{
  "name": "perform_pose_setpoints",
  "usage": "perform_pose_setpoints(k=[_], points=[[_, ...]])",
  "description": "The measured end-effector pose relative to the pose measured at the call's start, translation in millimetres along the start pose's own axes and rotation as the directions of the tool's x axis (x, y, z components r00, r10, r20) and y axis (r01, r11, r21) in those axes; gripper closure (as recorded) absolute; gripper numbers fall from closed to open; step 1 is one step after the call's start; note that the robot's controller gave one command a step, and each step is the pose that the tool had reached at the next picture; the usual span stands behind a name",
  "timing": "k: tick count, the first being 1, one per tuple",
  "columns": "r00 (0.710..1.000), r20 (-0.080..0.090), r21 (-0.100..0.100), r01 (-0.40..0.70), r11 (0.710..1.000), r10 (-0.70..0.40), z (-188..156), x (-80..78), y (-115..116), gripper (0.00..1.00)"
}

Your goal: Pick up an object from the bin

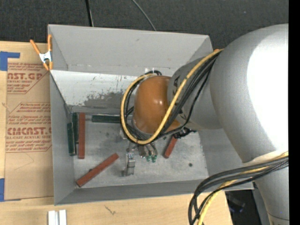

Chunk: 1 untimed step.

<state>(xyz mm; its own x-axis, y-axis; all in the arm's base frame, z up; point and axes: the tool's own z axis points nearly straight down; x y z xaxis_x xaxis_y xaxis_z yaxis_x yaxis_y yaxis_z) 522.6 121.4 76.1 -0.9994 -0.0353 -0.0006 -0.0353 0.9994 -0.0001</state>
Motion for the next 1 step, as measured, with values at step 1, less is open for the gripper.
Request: perform_pose_setpoints(k=[1], points=[[0.987,0.000,-0.001,-0.162,0.987,0.162,1.2,-5.1,30.6,0.00]])
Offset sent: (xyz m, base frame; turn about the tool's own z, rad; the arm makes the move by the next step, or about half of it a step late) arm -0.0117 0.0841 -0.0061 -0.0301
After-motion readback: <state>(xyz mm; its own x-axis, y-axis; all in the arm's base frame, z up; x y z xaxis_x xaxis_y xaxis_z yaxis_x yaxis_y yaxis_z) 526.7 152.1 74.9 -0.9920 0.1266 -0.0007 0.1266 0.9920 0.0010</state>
